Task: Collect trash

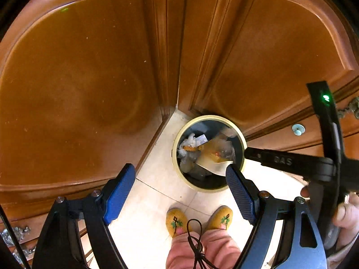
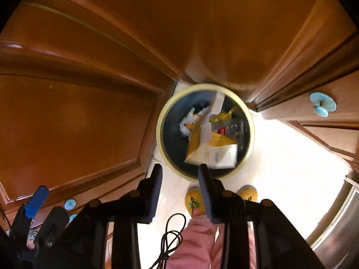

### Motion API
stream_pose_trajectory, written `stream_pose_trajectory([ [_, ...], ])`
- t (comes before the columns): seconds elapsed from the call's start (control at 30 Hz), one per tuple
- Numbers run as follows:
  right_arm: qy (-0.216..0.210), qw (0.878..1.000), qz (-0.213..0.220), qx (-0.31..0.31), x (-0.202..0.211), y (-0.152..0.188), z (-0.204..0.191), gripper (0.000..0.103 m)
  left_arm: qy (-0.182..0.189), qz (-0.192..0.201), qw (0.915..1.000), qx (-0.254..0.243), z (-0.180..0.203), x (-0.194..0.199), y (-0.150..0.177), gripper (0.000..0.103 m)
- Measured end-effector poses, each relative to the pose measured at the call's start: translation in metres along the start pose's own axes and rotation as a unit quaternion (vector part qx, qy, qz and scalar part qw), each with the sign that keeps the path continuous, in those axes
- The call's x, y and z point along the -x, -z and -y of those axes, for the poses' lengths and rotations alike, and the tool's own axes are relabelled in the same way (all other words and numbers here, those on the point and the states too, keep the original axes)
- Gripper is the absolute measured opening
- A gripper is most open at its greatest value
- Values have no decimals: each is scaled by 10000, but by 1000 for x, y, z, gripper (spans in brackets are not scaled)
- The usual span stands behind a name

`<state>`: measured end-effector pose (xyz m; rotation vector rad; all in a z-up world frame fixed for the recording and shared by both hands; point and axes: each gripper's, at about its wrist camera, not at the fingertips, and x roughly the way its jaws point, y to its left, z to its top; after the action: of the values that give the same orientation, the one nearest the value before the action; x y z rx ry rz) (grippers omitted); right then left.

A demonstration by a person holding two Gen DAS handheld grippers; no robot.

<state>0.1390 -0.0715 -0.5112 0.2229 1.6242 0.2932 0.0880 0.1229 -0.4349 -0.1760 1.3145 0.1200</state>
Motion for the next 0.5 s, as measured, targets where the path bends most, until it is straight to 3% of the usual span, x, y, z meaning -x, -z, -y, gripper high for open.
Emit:
stream_pose_trajectory([
  [0.27,20,9996,-185,228,19,17,-2,34,39,-45,9999,-116,12,11,2,81],
  [0.5,-118,9994,20,310,65,30,-13,34,114,19,9996,-247,31,39,-7,81],
])
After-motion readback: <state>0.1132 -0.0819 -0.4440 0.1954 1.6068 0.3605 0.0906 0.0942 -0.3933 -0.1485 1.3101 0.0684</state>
